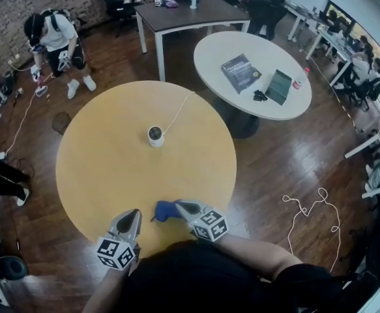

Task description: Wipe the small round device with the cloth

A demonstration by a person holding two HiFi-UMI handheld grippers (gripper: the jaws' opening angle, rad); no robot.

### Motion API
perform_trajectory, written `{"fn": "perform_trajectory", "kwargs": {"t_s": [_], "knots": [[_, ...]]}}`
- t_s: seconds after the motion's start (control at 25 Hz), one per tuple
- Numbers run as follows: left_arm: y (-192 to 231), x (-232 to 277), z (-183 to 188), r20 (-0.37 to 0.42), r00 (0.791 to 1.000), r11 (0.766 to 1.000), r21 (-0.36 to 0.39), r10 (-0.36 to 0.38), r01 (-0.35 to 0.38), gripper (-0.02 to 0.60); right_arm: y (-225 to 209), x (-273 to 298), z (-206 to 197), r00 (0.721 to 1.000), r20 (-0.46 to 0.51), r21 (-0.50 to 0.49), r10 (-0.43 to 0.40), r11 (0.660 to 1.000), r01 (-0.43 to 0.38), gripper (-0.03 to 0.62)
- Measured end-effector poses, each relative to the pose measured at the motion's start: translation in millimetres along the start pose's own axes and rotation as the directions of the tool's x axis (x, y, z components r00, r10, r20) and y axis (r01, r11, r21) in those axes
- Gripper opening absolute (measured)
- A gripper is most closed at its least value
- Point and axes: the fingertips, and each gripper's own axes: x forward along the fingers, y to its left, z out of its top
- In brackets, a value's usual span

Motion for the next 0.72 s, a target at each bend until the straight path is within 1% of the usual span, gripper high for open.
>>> {"fn": "perform_trajectory", "kwargs": {"t_s": [0.08, 0.2, 0.36, 0.48, 0.56, 0.72], "knots": [[-0.5, -3.6, 1.5, -0.005, 1.000, 1.000, 0.003, 0.027, -0.027, 0.005, -1.0, 1.5, 1.4, 1.000, -0.001, -0.017, 0.010, 1.000, -0.010, 0.002], [-7.9, -10.2, -0.1, -0.018, 0.998, 0.998, -0.002, 0.061, -0.061, 0.005, 5.5, -0.4, -4.0, 0.999, -0.017, -0.023, 0.050, 0.998, -0.051, 0.002], [-18.1, -10.7, -7.6, -0.048, 0.995, 0.996, -0.011, 0.085, -0.085, 0.005, 3.3, 0.2, -4.7, 0.996, -0.029, -0.012, 0.088, 0.996, -0.089, 0.002], [-24.4, -0.2, -12.2, -0.059, 0.993, 0.995, -0.013, 0.100, -0.101, 0.005, -0.8, 0.2, -11.5, 0.990, -0.048, -0.007, 0.134, 0.991, -0.135, 0.002], [-33.2, 11.1, -18.8, -0.070, 0.993, 0.996, -0.017, 0.090, -0.092, 0.005, -6.2, -7.4, -22.2, 0.986, -0.061, -0.003, 0.153, 0.988, -0.154, 0.002], [-62.4, 34.6, -41.4, -0.100, 0.994, 0.998, -0.045, 0.035, -0.039, 0.005, -24.1, -38.0, -53.6, 0.986, -0.091, 0.002, 0.139, 0.990, -0.139, 0.002]]}}
